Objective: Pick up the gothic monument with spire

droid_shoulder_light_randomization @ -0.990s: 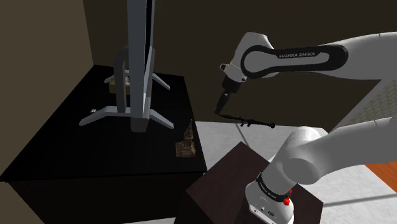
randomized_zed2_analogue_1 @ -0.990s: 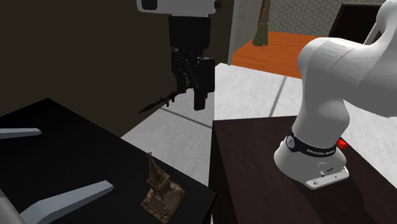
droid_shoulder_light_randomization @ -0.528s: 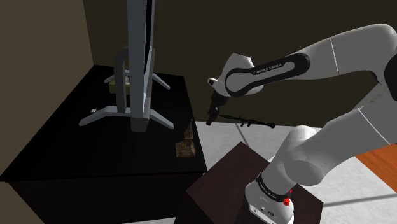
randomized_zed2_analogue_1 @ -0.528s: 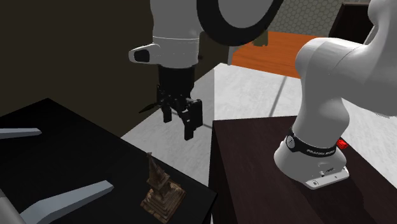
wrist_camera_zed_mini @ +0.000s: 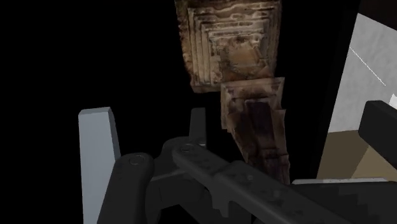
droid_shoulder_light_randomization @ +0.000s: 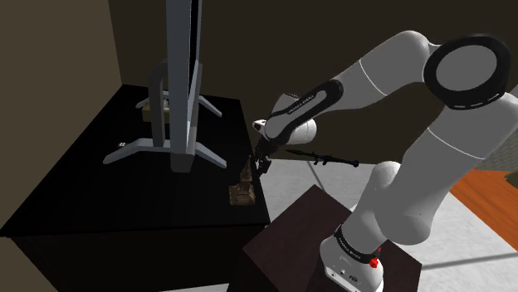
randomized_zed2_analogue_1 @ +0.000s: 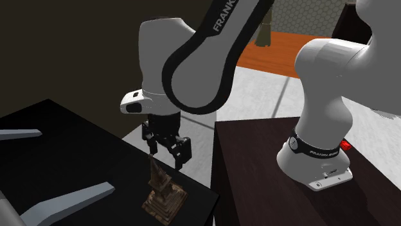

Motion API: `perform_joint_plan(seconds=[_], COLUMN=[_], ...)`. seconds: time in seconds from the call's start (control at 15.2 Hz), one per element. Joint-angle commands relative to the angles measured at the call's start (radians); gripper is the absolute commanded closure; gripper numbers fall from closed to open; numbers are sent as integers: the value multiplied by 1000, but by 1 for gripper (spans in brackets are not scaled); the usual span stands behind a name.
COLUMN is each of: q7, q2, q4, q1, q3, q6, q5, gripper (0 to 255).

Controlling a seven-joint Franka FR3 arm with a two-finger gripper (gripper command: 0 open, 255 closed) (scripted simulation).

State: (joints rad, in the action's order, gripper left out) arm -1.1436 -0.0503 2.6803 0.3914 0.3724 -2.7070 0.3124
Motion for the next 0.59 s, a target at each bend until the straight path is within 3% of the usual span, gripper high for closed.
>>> perform_joint_plan(seconds=[0.0,0.53], q7=[-153,-342], q2=[90,224], q4=[-29,-60], q1=[28,-5], q3=[-3,-79], q6=[-53,-127], q5=[127,362], gripper=[0,0])
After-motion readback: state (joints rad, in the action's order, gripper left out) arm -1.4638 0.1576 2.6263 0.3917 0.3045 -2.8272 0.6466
